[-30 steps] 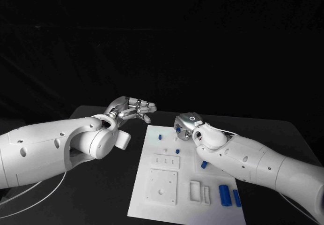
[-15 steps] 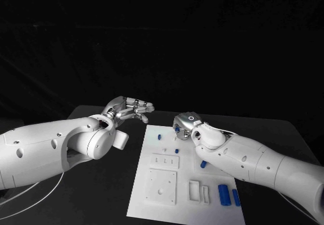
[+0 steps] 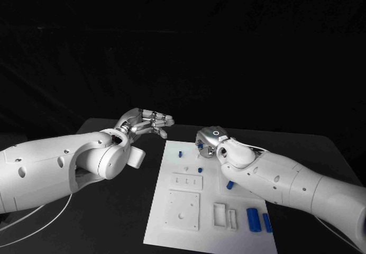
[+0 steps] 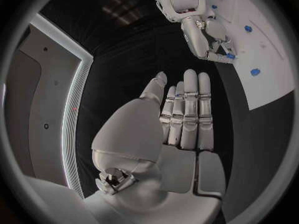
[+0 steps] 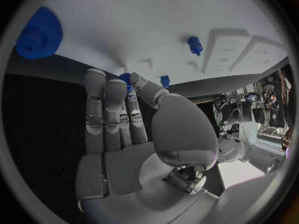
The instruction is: Assemble the parts on the task board
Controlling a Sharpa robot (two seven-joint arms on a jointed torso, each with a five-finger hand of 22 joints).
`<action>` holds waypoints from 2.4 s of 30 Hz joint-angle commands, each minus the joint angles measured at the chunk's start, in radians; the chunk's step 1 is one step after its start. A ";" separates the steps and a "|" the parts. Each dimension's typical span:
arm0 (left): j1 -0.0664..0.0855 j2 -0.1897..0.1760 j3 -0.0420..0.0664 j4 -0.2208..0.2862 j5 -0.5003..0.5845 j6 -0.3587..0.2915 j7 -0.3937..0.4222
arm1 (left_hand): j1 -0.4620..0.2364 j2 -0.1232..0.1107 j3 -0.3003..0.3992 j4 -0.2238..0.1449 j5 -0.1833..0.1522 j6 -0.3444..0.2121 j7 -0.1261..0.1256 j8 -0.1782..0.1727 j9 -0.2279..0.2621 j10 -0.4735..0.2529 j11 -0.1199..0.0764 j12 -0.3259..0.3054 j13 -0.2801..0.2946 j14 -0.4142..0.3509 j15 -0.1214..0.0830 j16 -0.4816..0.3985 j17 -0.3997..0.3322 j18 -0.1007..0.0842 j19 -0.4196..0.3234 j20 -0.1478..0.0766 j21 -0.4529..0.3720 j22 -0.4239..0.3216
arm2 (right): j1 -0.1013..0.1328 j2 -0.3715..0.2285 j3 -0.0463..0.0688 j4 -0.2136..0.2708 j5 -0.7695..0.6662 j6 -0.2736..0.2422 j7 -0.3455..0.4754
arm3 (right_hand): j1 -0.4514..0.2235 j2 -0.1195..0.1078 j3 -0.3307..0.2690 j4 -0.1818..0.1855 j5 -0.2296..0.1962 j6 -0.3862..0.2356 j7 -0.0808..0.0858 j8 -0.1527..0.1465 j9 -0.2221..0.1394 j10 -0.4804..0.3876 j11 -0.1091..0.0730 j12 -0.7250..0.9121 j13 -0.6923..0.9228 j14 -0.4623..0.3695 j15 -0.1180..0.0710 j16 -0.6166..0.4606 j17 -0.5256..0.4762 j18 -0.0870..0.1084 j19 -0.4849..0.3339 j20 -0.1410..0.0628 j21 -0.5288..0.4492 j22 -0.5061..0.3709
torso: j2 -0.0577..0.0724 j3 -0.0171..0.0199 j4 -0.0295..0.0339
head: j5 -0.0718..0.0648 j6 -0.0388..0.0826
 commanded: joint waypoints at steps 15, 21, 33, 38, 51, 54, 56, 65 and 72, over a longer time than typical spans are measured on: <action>0.003 0.005 0.001 -0.005 -0.006 -0.003 0.006 | -0.004 -0.006 -0.003 0.000 -0.006 -0.005 0.002 -0.004 0.000 -0.007 -0.002 0.002 0.001 -0.006 0.001 0.004 -0.002 -0.001 -0.003 -0.001 -0.008 0.003 | -0.005 0.001 -0.004 -0.017 -0.003 0.033 0.005 | 0.005 -0.002 0.001 0.012 0.009 -0.026 0.009 0.003 0.000 -0.001 -0.021 0.006 0.001 0.000 0.008 -0.007 -0.011 0.016 0.011 0.013 -0.037 0.009 | 0.002 -0.0008 0.0002 | -0.001 0.007; 0.003 0.005 0.001 -0.005 -0.007 -0.003 0.005 | -0.004 -0.006 -0.003 0.000 -0.006 -0.005 0.002 -0.004 0.000 -0.007 -0.002 0.002 0.001 -0.006 0.001 0.004 -0.002 -0.001 -0.003 -0.001 -0.008 0.003 | -0.005 0.003 -0.004 -0.023 0.011 0.017 0.009 | 0.003 -0.022 0.007 0.014 0.007 -0.073 0.022 0.001 -0.005 -0.057 -0.003 0.005 -0.001 -0.001 0.022 -0.007 -0.014 0.018 0.009 0.024 -0.061 0.005 | 0.002 -0.0019 -0.0004 | -0.001 0.009; 0.003 0.001 0.001 -0.008 -0.007 -0.006 0.004 | -0.004 -0.009 -0.004 0.001 -0.006 -0.010 0.004 -0.004 0.000 -0.014 0.000 0.001 0.001 -0.005 0.002 0.003 -0.003 0.000 -0.002 0.000 -0.012 0.004 | -0.005 -0.018 -0.004 -0.001 0.070 -0.035 0.028 | 0.055 -0.100 -0.159 0.048 0.085 -0.227 0.035 0.002 -0.007 -0.280 0.051 0.006 -0.001 -0.003 0.060 -0.014 -0.035 0.064 0.034 0.067 -0.131 -0.027 | 0.001 -0.0012 -0.0022 | -0.004 0.015; 0.003 -0.003 0.001 -0.011 -0.007 -0.007 0.003 | -0.004 -0.009 -0.005 0.001 -0.006 -0.010 0.004 -0.004 -0.001 -0.015 0.000 0.001 0.001 -0.005 0.002 0.003 -0.003 0.000 -0.001 0.000 -0.012 0.004 | -0.003 -0.056 -0.003 0.047 0.095 -0.058 0.033 | 0.073 -0.105 -0.205 0.070 0.088 -0.229 0.020 0.002 -0.007 -0.283 0.052 0.006 -0.001 -0.004 0.061 -0.012 -0.040 0.066 0.042 0.067 -0.147 -0.028 | 0.001 0.0005 -0.0064 | -0.007 0.019; 0.003 -0.012 0.000 -0.019 -0.006 -0.001 0.006 | -0.001 -0.008 -0.003 0.000 -0.005 -0.008 0.004 -0.003 0.000 -0.009 -0.002 0.002 0.001 -0.005 0.001 0.003 -0.004 0.000 -0.001 0.000 -0.014 0.006 | 0.002 -0.254 0.086 0.245 0.254 -0.014 0.058 | 0.009 -0.090 -0.098 0.050 0.100 -0.151 0.033 0.004 -0.003 -0.036 -0.005 0.010 0.003 -0.002 0.023 -0.011 -0.040 0.040 0.040 0.035 -0.147 -0.009 | 0.000 0.0117 -0.0357 | -0.022 0.032; 0.003 -0.012 -0.002 -0.025 -0.006 -0.001 0.007 | -0.001 -0.008 -0.003 -0.001 -0.005 -0.008 0.003 -0.004 0.000 -0.007 -0.002 0.002 0.001 -0.005 0.001 0.003 -0.004 0.000 -0.001 0.000 -0.014 0.006 | 0.003 -0.288 0.103 0.261 0.298 0.012 0.061 | 0.013 -0.084 -0.127 0.049 0.115 -0.145 0.027 0.003 -0.003 0.046 -0.031 0.015 0.011 -0.003 0.002 -0.008 -0.033 0.025 0.039 0.015 -0.143 0.001 | 0.000 0.0147 -0.0434 | -0.024 0.033; 0.003 -0.011 -0.003 -0.029 -0.006 0.000 0.008 | -0.001 -0.008 -0.003 -0.001 -0.005 -0.008 0.003 -0.004 0.000 -0.007 -0.002 0.002 0.001 -0.005 0.001 0.003 -0.004 0.000 -0.001 0.000 -0.014 0.006 | 0.003 -0.312 0.115 0.265 0.331 0.042 0.063 | 0.019 -0.095 -0.221 0.054 0.179 -0.137 0.018 0.003 -0.003 0.138 -0.080 0.127 0.100 -0.002 -0.029 -0.010 -0.027 -0.004 0.042 -0.019 -0.131 0.014 | 0.000 0.0180 -0.0482 | -0.025 0.033; 0.003 -0.006 -0.006 -0.042 -0.006 0.004 0.008 | -0.001 -0.008 -0.003 -0.001 -0.005 -0.008 0.003 -0.004 0.000 -0.007 -0.002 0.002 0.001 -0.005 0.001 0.003 -0.004 0.000 -0.001 0.000 -0.014 0.006 | 0.003 -0.324 0.131 0.205 0.415 0.156 0.078 | 0.026 -0.049 -0.439 0.072 0.262 -0.193 0.019 0.004 -0.003 -0.084 -0.072 0.905 0.936 -0.027 -0.029 0.073 0.157 -0.022 0.047 -0.023 0.105 0.202 | 0.001 0.0223 -0.0479 | -0.035 0.031; 0.002 -0.001 -0.006 -0.049 -0.006 0.008 0.009 | -0.002 -0.007 -0.002 -0.001 -0.005 -0.008 0.003 -0.004 0.000 -0.008 -0.002 0.002 0.001 -0.005 0.001 0.003 -0.004 0.000 -0.001 0.000 -0.015 0.009 | 0.001 -0.287 0.133 0.151 0.433 0.207 0.087 | 0.053 -0.042 -0.538 0.121 0.260 -0.233 0.028 0.003 -0.003 -0.034 -0.059 1.054 1.101 -0.013 -0.018 0.113 0.354 -0.014 0.048 -0.010 0.214 0.310 | 0.002 0.0184 -0.0434 | -0.043 0.031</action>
